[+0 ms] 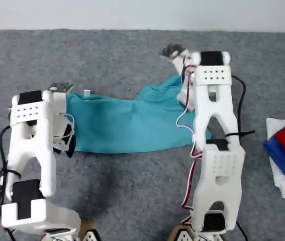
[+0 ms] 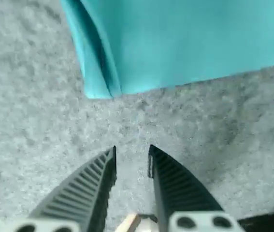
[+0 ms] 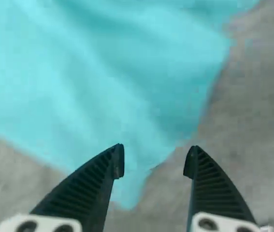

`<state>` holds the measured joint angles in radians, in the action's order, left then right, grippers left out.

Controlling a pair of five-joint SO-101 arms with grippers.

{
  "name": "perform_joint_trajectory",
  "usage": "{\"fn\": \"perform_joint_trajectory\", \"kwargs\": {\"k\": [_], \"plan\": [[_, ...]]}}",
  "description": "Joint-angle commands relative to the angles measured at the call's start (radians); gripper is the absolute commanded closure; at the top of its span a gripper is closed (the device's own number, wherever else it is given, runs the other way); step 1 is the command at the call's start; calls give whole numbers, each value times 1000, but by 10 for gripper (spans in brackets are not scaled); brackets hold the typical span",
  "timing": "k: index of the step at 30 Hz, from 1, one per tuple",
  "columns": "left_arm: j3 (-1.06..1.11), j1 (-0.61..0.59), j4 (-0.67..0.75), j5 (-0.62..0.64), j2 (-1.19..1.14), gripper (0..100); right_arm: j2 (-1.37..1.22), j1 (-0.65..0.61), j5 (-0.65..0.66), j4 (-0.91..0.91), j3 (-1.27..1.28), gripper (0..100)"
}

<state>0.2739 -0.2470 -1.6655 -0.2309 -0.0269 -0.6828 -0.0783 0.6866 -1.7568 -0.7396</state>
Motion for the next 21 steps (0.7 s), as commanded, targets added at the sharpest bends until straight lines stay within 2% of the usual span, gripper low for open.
{"fn": "perform_joint_trajectory", "kwargs": {"k": [1, 5, 12, 16, 21], "plan": [[2, 2, 80, -6, 43, 892, 117, -22, -6, 25, 227, 779], [5, 8, 121, -6, 41, 893, 94, -1, -8, 102, 310, 779], [110, 8, 198, -6, 41, 892, 65, 59, -6, 104, 324, 780], [189, 3, 259, -6, 41, 892, 119, 71, -6, 48, 324, 780], [213, 8, 269, -6, 41, 892, 208, 76, -6, -15, 324, 779]]}}
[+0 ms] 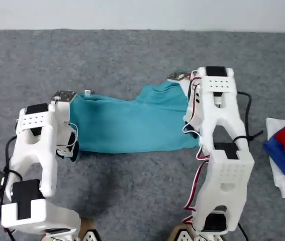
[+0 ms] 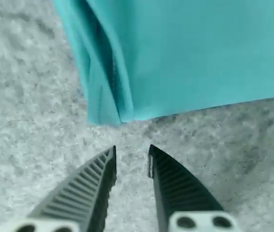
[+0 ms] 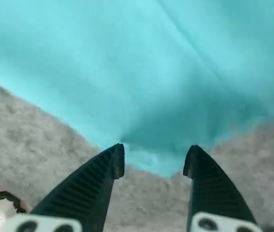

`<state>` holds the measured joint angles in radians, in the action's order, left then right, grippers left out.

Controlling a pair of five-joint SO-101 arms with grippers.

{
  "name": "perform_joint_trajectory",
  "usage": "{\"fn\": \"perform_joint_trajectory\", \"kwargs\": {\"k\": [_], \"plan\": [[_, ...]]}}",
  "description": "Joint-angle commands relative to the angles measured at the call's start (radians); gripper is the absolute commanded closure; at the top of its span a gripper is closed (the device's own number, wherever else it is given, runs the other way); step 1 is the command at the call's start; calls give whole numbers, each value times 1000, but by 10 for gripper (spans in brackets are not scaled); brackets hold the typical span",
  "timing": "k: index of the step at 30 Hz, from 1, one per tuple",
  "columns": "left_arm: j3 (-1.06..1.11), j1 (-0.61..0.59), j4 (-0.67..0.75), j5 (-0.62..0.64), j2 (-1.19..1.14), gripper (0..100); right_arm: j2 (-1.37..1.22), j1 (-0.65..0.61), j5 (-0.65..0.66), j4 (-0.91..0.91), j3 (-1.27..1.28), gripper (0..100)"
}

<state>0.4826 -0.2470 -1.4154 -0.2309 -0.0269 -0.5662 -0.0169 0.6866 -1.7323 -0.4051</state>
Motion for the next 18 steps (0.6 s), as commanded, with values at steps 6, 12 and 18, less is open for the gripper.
{"fn": "perform_joint_trajectory", "kwargs": {"k": [6, 12, 18], "plan": [[5, 2, 55, -5, 41, 892, 163, 16, -6, -65, -3, 779], [7, 0, 83, -5, 41, 892, 217, 28, -6, -64, 143, 779], [7, 2, 84, -5, 41, 892, 196, 21, -6, 67, 319, 781]]}}
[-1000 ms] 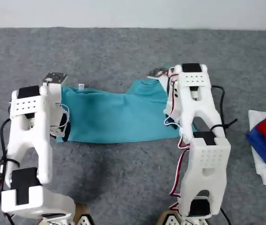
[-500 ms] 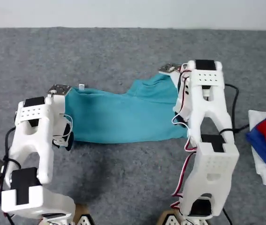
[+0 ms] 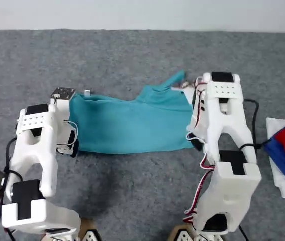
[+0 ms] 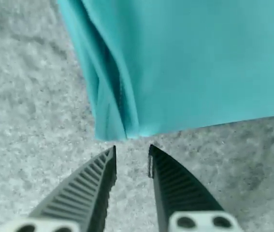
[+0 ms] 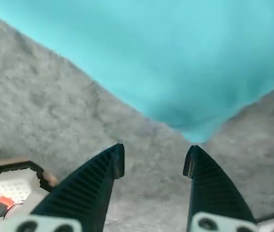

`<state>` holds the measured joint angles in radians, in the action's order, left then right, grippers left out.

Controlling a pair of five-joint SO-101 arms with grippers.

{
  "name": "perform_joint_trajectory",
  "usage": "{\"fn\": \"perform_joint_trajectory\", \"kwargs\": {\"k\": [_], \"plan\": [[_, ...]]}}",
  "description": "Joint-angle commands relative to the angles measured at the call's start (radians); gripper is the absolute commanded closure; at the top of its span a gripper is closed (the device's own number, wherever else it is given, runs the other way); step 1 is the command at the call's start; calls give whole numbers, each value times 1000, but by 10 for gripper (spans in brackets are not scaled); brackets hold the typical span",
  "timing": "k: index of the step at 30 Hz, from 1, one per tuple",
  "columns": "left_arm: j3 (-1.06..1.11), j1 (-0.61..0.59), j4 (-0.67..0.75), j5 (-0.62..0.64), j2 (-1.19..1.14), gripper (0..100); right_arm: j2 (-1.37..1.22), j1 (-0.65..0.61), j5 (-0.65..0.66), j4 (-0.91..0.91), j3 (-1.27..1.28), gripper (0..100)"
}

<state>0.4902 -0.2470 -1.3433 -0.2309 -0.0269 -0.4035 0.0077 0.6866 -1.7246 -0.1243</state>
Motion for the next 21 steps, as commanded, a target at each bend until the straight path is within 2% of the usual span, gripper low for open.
{"fn": "perform_joint_trajectory", "kwargs": {"k": [1, 5, 10, 16, 21], "plan": [[-1, 3, 18, -5, 41, 892, 24, -18, -6, 90, 54, 782], [-1, 6, 68, -5, 41, 893, -27, -39, -12, 139, 64, 801], [1, 8, 106, -3, 40, 896, -73, -30, -15, 213, 31, 951], [-4, 0, 123, -3, -103, 899, -71, -36, -15, 216, 3, 969], [-128, 0, 37, -11, -233, 990, -71, -33, -15, 236, -2, 988]]}}
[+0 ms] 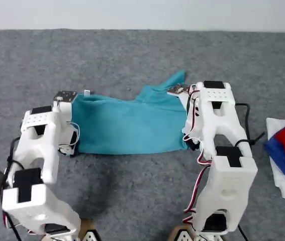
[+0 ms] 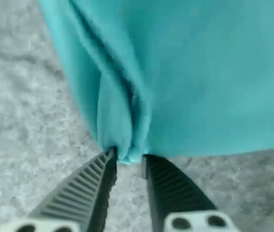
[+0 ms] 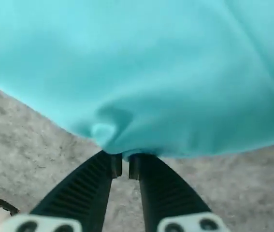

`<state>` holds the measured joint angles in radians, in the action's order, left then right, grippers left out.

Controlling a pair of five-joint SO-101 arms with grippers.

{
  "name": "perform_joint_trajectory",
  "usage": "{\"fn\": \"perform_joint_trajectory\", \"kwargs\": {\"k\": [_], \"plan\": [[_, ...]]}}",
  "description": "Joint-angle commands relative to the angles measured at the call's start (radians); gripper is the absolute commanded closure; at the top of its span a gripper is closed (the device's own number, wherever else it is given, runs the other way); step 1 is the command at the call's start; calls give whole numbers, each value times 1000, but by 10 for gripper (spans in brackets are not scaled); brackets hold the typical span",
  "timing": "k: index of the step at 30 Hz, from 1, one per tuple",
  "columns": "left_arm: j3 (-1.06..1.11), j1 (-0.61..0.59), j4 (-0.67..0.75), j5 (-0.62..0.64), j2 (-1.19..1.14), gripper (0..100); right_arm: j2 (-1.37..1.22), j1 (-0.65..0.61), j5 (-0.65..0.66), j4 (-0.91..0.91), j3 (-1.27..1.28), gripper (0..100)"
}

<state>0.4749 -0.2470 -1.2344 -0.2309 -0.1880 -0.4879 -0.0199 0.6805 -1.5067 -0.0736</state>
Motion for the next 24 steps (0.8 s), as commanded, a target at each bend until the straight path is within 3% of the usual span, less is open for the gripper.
{"fn": "perform_joint_trajectory", "kwargs": {"k": [1, 12, 17, 24], "plan": [[-156, 3, -100, -6, -92, 986, 13, -5, -9, 19, -58, 988], [-479, 3, -334, -5, -253, 987, 13, -12, -5, -73, -192, 988], [-504, 3, -364, -5, -255, 988, 13, -10, -2, -108, -213, 988], [-498, -2, -516, -12, -262, 988, 13, -12, 23, -245, -213, 988]]}}
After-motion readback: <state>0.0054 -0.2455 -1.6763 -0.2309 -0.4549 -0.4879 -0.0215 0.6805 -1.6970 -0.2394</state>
